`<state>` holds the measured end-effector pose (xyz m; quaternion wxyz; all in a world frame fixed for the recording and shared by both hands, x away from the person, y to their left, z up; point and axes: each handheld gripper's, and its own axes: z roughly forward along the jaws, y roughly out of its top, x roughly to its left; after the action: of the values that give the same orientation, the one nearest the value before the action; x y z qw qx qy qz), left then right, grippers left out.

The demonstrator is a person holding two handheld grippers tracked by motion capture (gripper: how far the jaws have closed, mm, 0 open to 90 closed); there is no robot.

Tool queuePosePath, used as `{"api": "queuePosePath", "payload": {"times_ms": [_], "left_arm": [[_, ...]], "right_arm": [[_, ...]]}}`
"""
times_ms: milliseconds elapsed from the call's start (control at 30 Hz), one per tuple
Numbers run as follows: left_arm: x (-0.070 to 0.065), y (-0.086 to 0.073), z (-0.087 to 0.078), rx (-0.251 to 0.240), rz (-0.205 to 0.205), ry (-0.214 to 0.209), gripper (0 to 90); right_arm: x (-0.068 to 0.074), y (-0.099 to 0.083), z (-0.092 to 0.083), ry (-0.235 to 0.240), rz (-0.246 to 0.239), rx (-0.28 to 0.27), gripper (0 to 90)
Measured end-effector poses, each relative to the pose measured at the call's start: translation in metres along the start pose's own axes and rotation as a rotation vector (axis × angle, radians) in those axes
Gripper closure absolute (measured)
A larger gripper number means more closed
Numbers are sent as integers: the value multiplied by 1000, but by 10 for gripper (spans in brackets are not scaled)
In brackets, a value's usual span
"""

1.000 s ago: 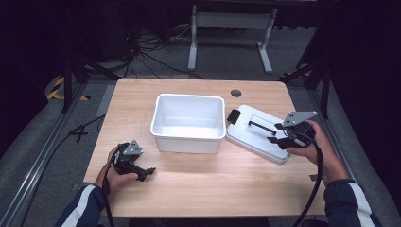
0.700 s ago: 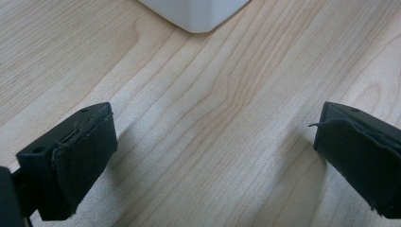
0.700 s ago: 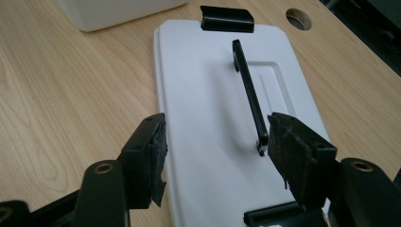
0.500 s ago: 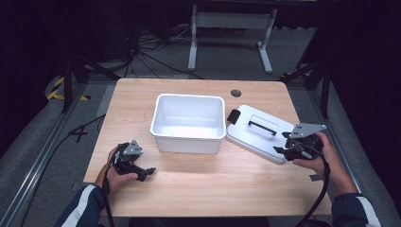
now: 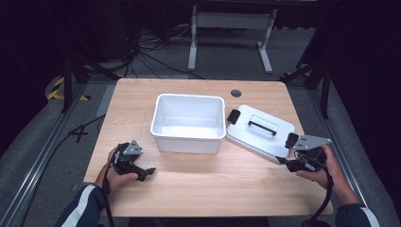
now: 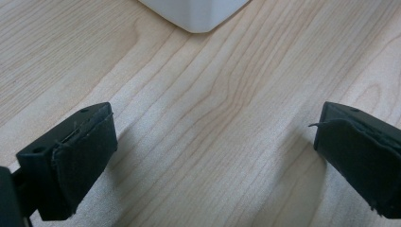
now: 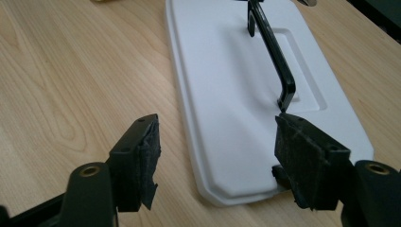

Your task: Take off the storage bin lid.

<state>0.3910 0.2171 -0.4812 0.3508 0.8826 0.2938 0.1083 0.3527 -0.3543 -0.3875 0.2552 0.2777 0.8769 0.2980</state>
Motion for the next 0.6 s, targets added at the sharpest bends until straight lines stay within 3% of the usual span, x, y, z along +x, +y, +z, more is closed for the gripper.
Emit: {"api": "queuePosePath", "payload": {"times_ms": [167,467,600], "left_arm": [[0,0,0,2,-3,-1,7],[0,0,0,-1,0,0,7],[0,0,0,2,-4,-1,6]], "right_arm": [[7,-13,0,-19,12,-14,275],[12,-38,4,-47,57,7,245],[15,-54,9,-44,99,17,241]]}}
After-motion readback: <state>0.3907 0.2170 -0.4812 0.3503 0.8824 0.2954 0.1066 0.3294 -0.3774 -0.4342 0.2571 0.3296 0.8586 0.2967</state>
